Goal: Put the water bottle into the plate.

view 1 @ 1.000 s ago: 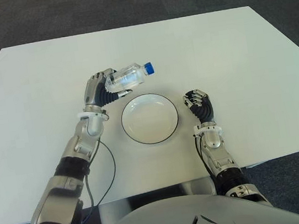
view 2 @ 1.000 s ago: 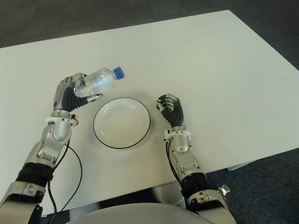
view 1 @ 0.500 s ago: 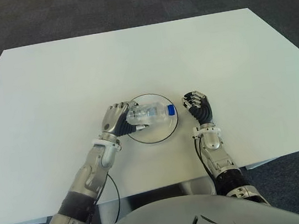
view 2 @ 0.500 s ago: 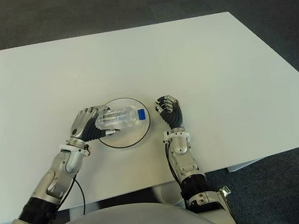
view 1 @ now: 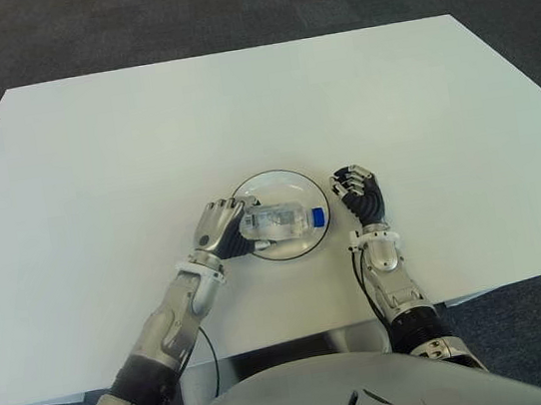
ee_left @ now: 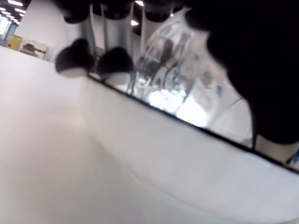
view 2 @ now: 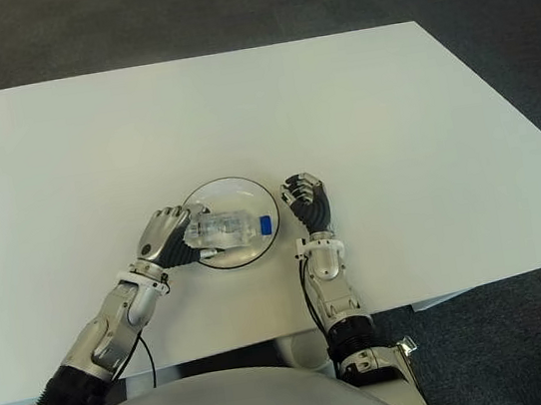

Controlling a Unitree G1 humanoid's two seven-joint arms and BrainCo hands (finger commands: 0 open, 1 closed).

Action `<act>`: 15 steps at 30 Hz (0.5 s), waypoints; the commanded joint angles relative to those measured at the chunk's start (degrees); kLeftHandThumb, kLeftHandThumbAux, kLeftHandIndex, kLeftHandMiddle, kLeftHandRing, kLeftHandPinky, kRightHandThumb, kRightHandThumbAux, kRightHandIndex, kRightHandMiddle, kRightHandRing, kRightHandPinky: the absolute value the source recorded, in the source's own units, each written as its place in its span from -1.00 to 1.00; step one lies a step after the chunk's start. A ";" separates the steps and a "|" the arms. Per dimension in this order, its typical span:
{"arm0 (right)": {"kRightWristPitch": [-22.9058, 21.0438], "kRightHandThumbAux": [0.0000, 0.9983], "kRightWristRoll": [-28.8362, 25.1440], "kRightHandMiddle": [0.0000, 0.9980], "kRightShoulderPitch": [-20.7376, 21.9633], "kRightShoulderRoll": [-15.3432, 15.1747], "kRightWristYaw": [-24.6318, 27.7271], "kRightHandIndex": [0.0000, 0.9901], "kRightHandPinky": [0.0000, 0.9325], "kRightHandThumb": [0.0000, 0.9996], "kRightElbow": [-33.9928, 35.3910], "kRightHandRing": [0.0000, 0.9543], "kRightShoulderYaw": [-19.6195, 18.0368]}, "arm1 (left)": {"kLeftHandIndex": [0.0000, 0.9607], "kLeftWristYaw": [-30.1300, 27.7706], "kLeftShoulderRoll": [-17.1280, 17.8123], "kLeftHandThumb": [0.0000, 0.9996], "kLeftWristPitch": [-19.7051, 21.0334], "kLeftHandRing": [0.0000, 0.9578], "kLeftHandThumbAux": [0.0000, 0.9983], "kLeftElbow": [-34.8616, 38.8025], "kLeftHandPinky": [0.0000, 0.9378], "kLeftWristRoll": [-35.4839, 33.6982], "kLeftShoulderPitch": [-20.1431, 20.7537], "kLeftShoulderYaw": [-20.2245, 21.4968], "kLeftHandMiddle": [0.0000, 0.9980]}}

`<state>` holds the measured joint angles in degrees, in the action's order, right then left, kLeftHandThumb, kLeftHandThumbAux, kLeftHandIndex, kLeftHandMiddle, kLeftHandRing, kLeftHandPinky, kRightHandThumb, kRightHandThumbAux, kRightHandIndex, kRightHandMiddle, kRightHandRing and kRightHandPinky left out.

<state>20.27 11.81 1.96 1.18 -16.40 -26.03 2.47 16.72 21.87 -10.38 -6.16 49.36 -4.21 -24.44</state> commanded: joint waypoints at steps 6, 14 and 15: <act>-1.00 0.46 -0.68 0.17 -1.60 0.37 0.42 -0.14 0.27 0.41 -0.51 0.24 -0.06 | -0.18 -0.41 0.85 0.70 1.43 0.77 0.34 -1.00 0.78 4.52 -2.23 -3.23 0.09; -1.46 0.46 -0.85 0.17 -1.78 0.45 0.40 -0.14 0.28 0.41 0.00 0.24 -0.14 | -0.17 2.82 0.23 0.70 4.66 0.74 0.34 -1.93 0.75 8.65 -2.35 -4.22 0.08; -1.49 0.46 -0.84 0.17 -1.79 0.44 0.39 -0.14 0.28 0.41 0.04 0.24 -0.15 | -0.17 4.05 0.03 0.70 5.06 0.73 0.34 -2.12 0.74 9.15 -2.36 -4.29 0.08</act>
<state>20.28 11.31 1.20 1.32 -16.31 -25.45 2.44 19.65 21.87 -7.15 -5.76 55.81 -4.89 -27.35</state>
